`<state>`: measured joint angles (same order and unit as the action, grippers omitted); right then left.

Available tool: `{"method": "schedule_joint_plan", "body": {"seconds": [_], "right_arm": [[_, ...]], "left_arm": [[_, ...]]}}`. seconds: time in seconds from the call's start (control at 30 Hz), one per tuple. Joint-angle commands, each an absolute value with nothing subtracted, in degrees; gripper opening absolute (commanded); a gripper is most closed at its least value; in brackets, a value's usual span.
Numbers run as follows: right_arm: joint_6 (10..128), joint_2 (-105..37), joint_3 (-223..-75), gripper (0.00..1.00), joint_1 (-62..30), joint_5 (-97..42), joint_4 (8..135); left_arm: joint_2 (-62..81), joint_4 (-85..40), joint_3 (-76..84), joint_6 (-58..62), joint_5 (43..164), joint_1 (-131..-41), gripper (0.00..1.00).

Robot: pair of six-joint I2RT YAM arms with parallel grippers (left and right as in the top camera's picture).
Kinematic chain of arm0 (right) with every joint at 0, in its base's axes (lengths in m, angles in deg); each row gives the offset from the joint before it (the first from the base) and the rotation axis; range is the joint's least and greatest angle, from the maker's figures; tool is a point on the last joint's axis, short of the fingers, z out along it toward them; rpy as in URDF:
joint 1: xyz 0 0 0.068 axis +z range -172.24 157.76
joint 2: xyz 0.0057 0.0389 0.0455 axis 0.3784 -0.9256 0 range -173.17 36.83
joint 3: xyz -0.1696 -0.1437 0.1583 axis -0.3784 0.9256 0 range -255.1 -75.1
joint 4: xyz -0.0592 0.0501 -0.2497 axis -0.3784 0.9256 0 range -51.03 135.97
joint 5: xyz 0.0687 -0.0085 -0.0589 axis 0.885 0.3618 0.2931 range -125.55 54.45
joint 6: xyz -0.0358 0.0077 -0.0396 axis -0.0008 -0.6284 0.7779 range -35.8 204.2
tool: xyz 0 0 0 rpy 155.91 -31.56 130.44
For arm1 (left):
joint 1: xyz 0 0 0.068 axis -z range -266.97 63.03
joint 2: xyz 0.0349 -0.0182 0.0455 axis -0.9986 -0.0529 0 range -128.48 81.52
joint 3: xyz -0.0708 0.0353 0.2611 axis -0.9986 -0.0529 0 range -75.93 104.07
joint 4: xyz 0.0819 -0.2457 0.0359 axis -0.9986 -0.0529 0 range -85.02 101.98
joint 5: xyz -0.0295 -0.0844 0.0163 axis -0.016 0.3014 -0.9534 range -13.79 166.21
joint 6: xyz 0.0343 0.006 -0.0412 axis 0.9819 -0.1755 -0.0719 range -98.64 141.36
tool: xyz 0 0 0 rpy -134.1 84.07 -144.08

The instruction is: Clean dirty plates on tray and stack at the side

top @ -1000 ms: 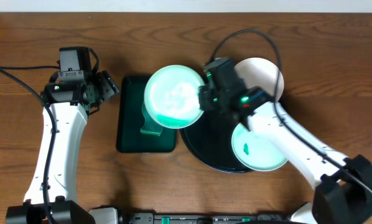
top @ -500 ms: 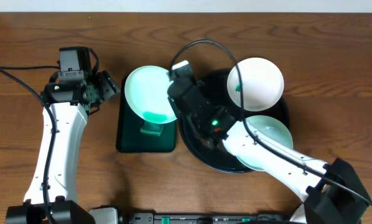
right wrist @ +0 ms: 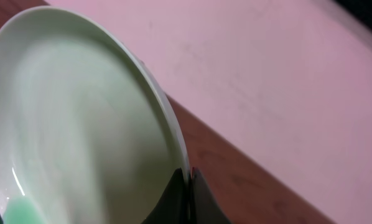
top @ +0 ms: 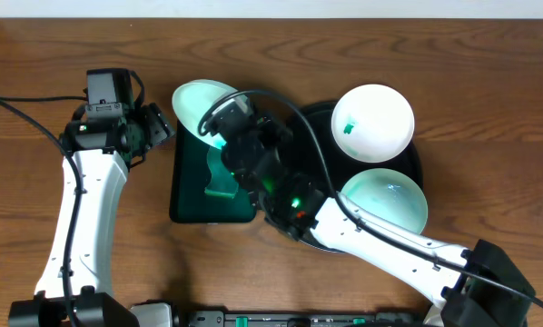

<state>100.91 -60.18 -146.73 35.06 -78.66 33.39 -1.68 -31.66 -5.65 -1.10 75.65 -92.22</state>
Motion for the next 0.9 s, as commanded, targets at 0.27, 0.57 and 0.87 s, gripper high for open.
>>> {"method": "schedule_joint_plan", "body": {"seconds": [0.27,0.57,0.87], "right_arm": [[115.4,-59.83,-147.96,0.01,37.42,-82.29,26.26],[119.66,-59.83,-147.96,0.01,38.12,-82.7,23.42],[121.63,-59.83,-147.96,0.01,38.19,-82.66,21.83]], "left_arm": [[-1.68,-31.92,-4.78,-0.95,75.09,-92.46,0.79],[-1.68,-31.92,-4.78,-0.95,75.09,-92.46,0.79],[-1.68,-31.92,-4.78,-0.95,75.09,-92.46,0.79]]}}
